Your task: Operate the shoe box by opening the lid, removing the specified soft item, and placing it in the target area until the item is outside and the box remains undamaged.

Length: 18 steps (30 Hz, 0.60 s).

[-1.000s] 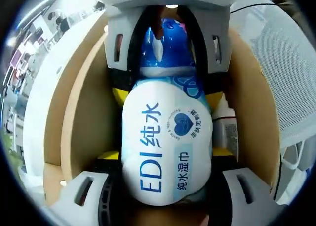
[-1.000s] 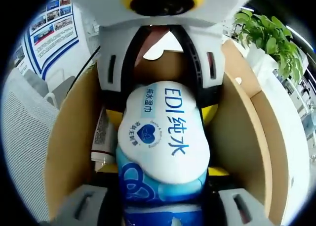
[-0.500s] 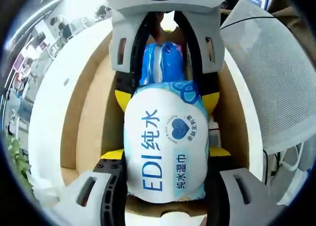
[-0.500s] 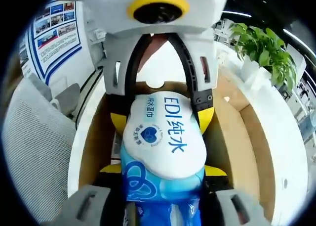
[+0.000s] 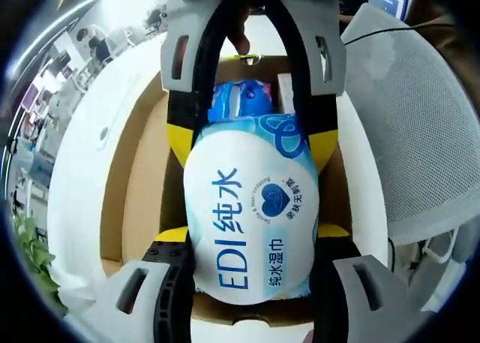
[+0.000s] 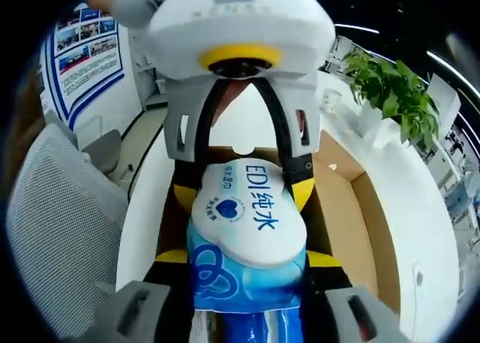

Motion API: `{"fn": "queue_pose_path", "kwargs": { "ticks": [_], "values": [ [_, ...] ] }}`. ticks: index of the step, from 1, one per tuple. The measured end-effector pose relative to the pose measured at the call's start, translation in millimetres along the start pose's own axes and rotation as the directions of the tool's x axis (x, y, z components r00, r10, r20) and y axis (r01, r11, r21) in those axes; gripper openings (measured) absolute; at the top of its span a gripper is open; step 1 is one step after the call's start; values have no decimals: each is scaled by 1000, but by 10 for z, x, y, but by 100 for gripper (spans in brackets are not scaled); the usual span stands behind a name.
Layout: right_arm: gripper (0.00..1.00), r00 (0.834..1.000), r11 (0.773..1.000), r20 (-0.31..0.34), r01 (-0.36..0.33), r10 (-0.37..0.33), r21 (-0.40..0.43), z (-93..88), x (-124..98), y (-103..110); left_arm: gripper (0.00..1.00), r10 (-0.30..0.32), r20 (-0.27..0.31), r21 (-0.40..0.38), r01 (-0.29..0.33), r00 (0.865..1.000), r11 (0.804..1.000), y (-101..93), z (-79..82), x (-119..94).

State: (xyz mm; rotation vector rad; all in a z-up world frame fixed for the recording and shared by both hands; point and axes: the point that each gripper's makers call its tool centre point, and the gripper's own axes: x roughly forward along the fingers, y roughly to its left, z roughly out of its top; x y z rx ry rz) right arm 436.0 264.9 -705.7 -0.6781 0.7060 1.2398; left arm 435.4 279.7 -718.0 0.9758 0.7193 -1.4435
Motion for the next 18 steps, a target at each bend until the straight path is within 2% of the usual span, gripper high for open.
{"fn": "queue_pose_path", "kwargs": {
  "ticks": [10,14,18],
  "values": [
    [52,999,999,-7,46,-46,14,-186,-359,29,61,2,22,54,-3,1000,999,-16,420,10],
    [52,998,997,-20,61,-61,36,-365,-504,68,61,-10,27,83,8,1000,997,-59,633,103],
    [52,998,996,-29,64,-62,64,-512,-581,123,61,-28,23,105,25,999,994,-111,749,187]
  ]
}}
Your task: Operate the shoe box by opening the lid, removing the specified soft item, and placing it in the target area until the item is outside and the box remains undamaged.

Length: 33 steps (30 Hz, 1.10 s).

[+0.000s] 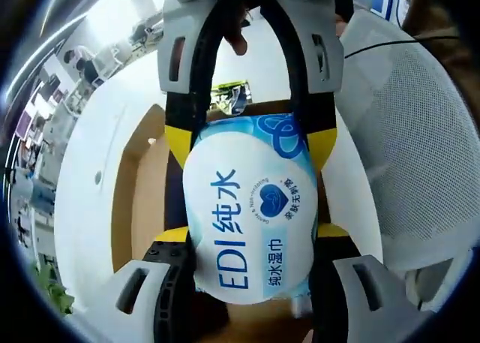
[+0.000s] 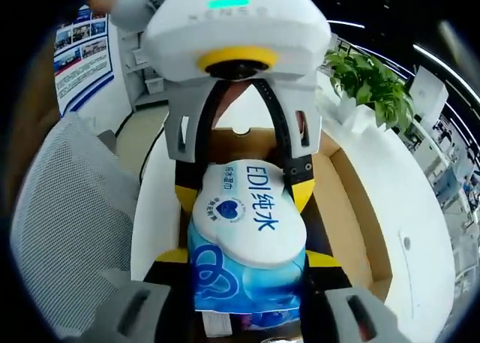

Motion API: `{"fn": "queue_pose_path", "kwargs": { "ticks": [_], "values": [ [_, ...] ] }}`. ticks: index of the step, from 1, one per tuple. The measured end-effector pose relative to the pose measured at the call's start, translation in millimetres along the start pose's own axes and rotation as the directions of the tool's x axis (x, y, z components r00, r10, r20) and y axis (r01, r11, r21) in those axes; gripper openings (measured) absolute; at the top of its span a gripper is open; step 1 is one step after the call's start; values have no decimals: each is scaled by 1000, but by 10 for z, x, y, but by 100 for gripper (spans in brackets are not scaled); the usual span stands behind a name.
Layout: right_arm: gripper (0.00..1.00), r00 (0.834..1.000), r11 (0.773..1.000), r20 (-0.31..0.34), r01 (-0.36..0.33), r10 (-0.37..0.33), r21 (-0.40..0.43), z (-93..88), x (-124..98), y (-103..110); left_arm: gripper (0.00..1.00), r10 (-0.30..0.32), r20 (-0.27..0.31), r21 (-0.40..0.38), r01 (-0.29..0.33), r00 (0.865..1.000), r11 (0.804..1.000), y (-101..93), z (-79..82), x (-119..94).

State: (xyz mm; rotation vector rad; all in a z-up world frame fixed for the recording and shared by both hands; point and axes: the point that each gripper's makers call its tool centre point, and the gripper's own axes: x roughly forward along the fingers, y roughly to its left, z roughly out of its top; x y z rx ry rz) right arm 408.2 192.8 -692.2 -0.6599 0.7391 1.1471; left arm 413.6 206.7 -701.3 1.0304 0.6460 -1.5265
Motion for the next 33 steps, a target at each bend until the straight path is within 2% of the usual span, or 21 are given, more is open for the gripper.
{"fn": "queue_pose_path", "kwargs": {
  "ticks": [5,22,33],
  "values": [
    [52,1000,1000,-4,9,-9,20,-122,-93,19,61,-17,-1,29,17,1000,999,-31,148,59],
    [52,999,998,3,42,-42,51,-347,-438,18,60,-32,10,73,31,999,997,-30,558,108],
    [52,996,995,3,87,-87,58,-545,-767,-101,60,-18,22,115,16,1000,993,65,946,138]
  ]
}}
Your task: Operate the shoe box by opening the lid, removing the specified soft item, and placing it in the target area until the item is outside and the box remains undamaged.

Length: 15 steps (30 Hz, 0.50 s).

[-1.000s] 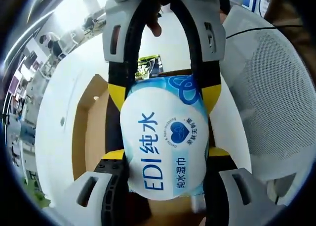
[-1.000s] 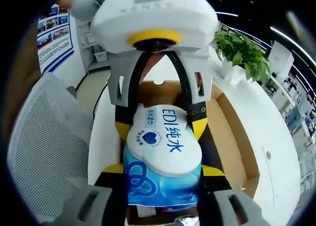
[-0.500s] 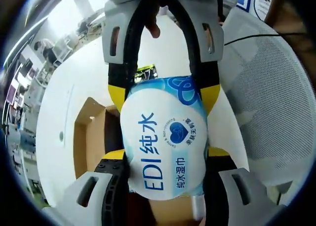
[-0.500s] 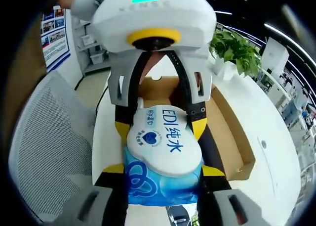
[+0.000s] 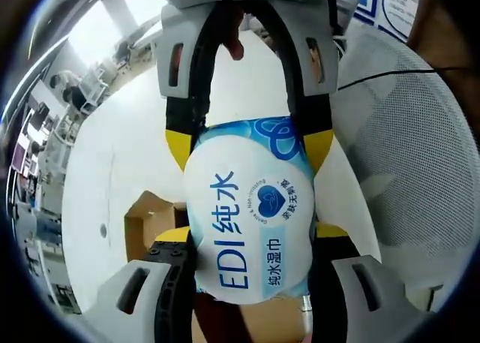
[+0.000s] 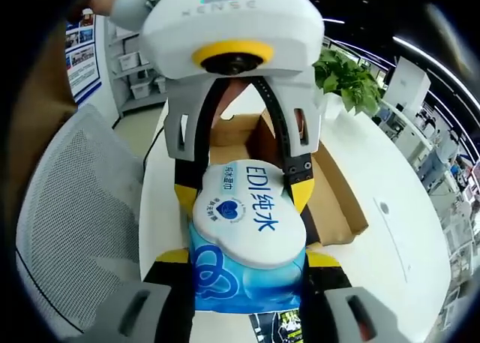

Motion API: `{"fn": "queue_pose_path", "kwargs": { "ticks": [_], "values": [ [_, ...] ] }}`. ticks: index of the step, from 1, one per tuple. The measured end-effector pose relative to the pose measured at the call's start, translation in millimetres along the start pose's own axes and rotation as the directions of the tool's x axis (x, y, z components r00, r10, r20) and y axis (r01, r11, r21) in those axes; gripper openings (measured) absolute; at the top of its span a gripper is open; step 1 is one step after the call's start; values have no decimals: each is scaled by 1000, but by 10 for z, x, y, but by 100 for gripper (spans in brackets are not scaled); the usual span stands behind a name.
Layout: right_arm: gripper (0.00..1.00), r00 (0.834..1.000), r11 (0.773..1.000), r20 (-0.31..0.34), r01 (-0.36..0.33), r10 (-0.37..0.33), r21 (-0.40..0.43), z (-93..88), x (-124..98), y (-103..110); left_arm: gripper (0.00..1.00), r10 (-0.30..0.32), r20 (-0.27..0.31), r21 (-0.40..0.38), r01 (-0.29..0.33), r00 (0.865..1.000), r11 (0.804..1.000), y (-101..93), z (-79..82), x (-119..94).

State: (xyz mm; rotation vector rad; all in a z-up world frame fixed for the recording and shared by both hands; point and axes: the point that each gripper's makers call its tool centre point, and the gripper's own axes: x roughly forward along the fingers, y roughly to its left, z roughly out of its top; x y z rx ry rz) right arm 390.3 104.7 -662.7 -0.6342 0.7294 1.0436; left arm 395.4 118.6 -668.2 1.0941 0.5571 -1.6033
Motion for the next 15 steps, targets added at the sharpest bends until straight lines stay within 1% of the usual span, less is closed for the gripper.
{"fn": "queue_pose_path", "kwargs": {
  "ticks": [3,7,11,15],
  "values": [
    [52,1000,1000,-3,11,-11,-6,-66,-88,-39,60,5,2,10,-5,1000,1000,37,105,31],
    [52,1000,1000,-6,25,-25,-2,-190,-207,-105,60,14,4,29,-14,1000,999,98,283,93],
    [52,999,999,-18,34,-33,2,-327,-336,-164,60,13,16,40,-13,1000,999,148,458,170],
    [52,999,999,-27,43,-43,8,-441,-433,-212,60,10,25,50,-11,1000,999,198,592,242]
  ]
}}
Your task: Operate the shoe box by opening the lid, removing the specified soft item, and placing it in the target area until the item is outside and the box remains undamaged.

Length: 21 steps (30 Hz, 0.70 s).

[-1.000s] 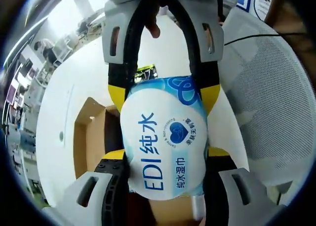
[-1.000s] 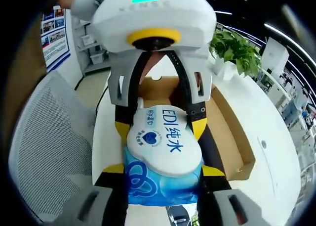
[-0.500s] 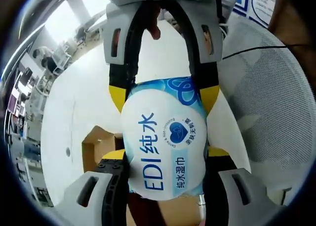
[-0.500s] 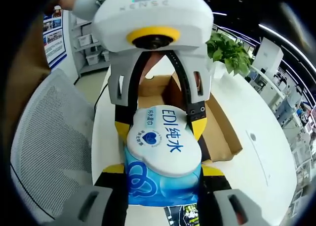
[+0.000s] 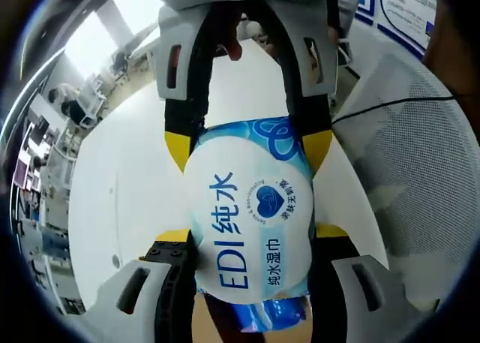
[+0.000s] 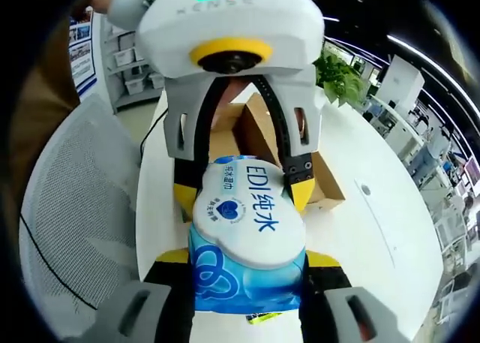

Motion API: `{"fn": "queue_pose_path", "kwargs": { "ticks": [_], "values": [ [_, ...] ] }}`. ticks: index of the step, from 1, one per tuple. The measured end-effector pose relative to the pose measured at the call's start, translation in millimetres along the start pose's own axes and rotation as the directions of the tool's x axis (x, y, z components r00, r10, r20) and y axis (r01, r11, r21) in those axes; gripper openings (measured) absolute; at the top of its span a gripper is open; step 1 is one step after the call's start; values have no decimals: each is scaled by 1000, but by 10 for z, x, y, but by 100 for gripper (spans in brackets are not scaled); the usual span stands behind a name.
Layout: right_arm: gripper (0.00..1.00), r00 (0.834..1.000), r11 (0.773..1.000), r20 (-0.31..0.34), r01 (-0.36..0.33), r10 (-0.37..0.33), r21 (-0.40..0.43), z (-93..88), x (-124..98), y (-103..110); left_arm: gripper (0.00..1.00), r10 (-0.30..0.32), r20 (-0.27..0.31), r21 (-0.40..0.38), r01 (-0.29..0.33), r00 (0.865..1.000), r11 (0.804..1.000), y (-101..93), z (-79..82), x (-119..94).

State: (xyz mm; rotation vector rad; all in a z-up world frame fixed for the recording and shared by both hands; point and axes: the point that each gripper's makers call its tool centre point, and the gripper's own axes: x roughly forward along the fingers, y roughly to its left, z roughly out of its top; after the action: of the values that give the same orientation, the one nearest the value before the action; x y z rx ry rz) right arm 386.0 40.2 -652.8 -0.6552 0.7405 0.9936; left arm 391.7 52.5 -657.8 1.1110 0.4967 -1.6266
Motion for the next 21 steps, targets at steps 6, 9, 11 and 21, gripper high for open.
{"fn": "queue_pose_path", "kwargs": {
  "ticks": [6,9,11,21],
  "values": [
    [52,1000,1000,-20,15,-15,3,-192,-144,-112,60,2,15,17,-2,1000,1000,98,205,128],
    [52,999,1000,-30,16,-16,2,-289,-191,-166,60,0,20,18,-1,1000,1000,146,267,193],
    [52,999,1000,-34,18,-18,1,-331,-206,-192,60,0,23,20,-1,1000,1000,180,314,247],
    [52,999,1000,-54,7,-7,-17,-456,-166,-325,60,11,25,1,-11,1000,1000,281,332,379]
  ]
}}
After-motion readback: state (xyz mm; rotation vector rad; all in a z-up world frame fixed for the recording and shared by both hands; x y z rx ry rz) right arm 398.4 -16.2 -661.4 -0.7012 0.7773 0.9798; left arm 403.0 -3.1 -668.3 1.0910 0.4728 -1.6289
